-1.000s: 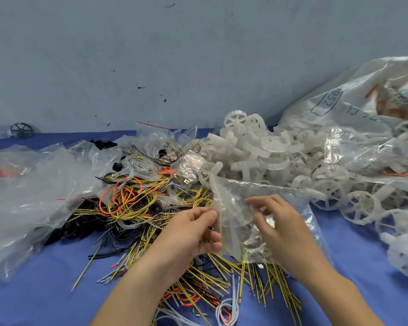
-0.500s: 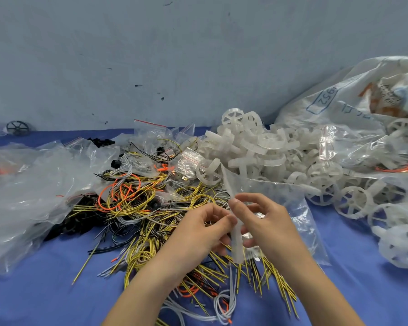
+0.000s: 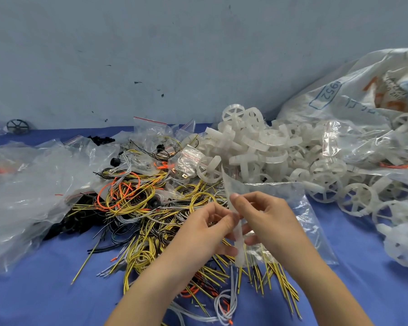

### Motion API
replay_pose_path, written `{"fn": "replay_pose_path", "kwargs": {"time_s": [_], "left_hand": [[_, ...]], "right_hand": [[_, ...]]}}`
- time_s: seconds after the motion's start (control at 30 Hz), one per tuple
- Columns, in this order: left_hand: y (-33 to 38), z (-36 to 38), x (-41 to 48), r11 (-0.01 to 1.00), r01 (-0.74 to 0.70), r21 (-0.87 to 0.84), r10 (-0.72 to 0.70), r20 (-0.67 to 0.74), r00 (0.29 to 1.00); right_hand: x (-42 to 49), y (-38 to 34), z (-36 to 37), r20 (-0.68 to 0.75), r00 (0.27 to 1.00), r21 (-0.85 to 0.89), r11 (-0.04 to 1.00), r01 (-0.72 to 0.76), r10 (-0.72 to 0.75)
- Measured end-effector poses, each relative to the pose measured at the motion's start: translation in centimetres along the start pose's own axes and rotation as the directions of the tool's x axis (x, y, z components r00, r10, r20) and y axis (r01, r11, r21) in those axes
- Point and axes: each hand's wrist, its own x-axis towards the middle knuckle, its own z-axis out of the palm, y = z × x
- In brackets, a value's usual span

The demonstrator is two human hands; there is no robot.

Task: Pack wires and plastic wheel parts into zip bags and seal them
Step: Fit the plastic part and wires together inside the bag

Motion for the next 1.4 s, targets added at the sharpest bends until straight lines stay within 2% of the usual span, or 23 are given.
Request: {"fn": "replay_pose_path", "kwargs": {"time_s": [0.13,0.23,0.33,0.4,0.47,0.53,0.57,0.63,0.67,0.7,0.73,0.77,0.8,0.87,0.9,1.0,1.07,1.1,1.17,1.27,1.4], "left_hand": [[-0.1,0.5,0.0,0.999,0.037,-0.024,-0.038,-0.026,0.999],[-0.1,0.7,0.1,0.993,0.064,-0.095,-0.070,-0.056,0.996],[-0.1,0.7,0.3,0.992,0.055,-0.110,-0.071,-0.141,0.987],[-0.2,0.6,0.2,0.999,0.002,0.041,0.009,-0.263,0.965],[-0.5,0.4,0.1,0.956,-0.074,0.283,0.171,-0.336,0.926],[-0.8,0.3,0.0,0.839,-0.148,0.524,0.349,-0.310,0.884],[-1.0,0.3,0.0,0.726,-0.165,0.667,0.432,-0.257,0.864],[-1.2,0.4,-0.2,0.390,-0.145,0.910,0.542,-0.100,0.834],[-1.1,0.6,-0.2,0.277,-0.130,0.952,0.558,-0.049,0.829],[-1.0,0.8,-0.1,0.243,-0.117,0.963,0.571,-0.044,0.820],[-0.8,1.0,0.0,0.269,-0.110,0.957,0.572,-0.067,0.817],[-0.4,1.1,0.1,0.369,-0.122,0.921,0.543,-0.107,0.833],[0.0,1.1,0.4,0.517,-0.133,0.846,0.475,-0.154,0.867],[0.9,0.9,1.1,0.821,-0.084,0.564,0.221,-0.179,0.959],[1.2,0.9,1.1,0.891,-0.021,0.453,0.110,-0.171,0.979],[1.9,0.8,1.0,0.966,0.103,0.239,-0.068,-0.153,0.986],[2.1,1.0,1.0,0.984,0.173,0.036,-0.171,-0.049,0.984],[1.9,1.0,0.9,0.980,0.198,-0.013,-0.198,0.016,0.980],[1.4,1.0,0.7,0.974,0.225,-0.025,-0.222,0.087,0.971],[0.5,1.2,0.9,0.970,0.239,-0.030,-0.235,0.112,0.966],[-0.1,1.5,1.1,0.956,0.290,-0.045,-0.280,0.161,0.946]], "right_hand": [[0.1,0.2,-0.2,-0.023,1.000,-0.107,0.994,0.014,-0.016],[0.1,0.1,-0.3,-0.028,1.000,-0.092,0.996,-0.002,-0.001],[0.1,-0.3,-0.6,-0.111,0.994,-0.075,0.997,0.007,-0.016],[-0.1,-0.6,-1.0,-0.194,0.980,-0.070,0.997,0.036,-0.049],[-0.3,-0.9,-1.2,-0.255,0.962,-0.102,0.992,0.074,-0.098],[-0.6,-1.2,-1.2,-0.278,0.949,-0.169,0.980,0.104,-0.149],[-0.6,-1.2,-1.1,-0.281,0.944,-0.221,0.969,0.112,-0.173],[-0.8,-1.2,-0.7,-0.271,0.937,-0.344,0.931,0.121,-0.222],[-0.8,-1.2,-0.5,-0.257,0.935,-0.397,0.909,0.129,-0.245],[-0.9,-1.2,-0.3,-0.236,0.936,-0.439,0.888,0.136,-0.260],[-1.1,-1.3,-0.1,-0.210,0.942,-0.465,0.874,0.139,-0.261],[-1.2,-1.5,0.1,-0.180,0.950,-0.477,0.868,0.141,-0.254],[-1.4,-1.7,0.3,-0.149,0.958,-0.481,0.864,0.146,-0.245],[-1.8,-2.2,0.4,-0.093,0.965,-0.496,0.852,0.169,-0.246],[-2.0,-2.4,0.5,-0.072,0.964,-0.508,0.841,0.185,-0.256],[-2.7,-3.4,0.6,-0.008,0.961,-0.535,0.813,0.230,-0.277],[-3.1,-3.8,0.7,0.026,0.959,-0.556,0.794,0.248,-0.282],[-3.2,-4.0,0.7,0.045,0.960,-0.566,0.785,0.252,-0.276],[-3.3,-4.4,0.4,0.091,0.965,-0.598,0.762,0.250,-0.245],[-3.4,-5.0,-0.5,0.172,0.967,-0.635,0.730,0.255,-0.188],[-3.4,-5.7,-1.5,0.182,0.967,-0.568,0.784,0.251,-0.178]]}}
